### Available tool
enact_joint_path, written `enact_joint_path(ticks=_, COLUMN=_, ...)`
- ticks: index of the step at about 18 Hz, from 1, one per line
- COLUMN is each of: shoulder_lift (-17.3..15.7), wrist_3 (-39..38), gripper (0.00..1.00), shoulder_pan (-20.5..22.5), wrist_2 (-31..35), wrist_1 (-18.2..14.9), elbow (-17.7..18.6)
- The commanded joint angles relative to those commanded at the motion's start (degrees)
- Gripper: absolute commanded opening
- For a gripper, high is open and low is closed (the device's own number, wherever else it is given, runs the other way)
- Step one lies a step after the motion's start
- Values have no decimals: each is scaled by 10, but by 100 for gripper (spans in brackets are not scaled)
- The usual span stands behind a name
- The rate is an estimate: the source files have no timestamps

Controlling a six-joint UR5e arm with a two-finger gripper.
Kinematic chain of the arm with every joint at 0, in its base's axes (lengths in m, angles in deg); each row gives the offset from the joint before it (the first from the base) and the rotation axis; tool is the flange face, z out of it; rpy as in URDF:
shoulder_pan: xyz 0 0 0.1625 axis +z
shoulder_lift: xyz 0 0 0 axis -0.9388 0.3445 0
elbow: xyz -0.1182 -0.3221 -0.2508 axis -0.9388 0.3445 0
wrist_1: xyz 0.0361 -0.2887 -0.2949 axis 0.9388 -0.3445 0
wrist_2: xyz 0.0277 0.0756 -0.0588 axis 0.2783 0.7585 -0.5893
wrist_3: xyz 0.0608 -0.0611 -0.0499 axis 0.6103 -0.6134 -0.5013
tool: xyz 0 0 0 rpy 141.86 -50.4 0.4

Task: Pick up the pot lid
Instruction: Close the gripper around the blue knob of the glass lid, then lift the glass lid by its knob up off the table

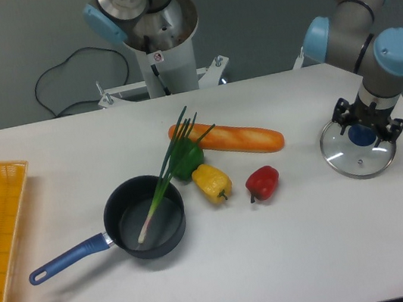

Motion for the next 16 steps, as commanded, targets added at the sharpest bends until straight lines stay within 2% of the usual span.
enact_joint_path(ticks=4, shoulder_lift=0, wrist_3=0, gripper=70, shoulder_pan=0, wrist_2=0, wrist_1=0, elbow=-1)
enact_joint_path(ticks=11, shoulder_lift=0, wrist_3=-3, gripper=46, shoulder_pan=-1, wrist_2=0, wrist_1=0, elbow=-1)
enact_joint_path(ticks=16, shoulder_lift=-4, wrist_3=-6, gripper=43, shoulder_pan=-1, wrist_2=0, wrist_1=-1, elbow=-4)
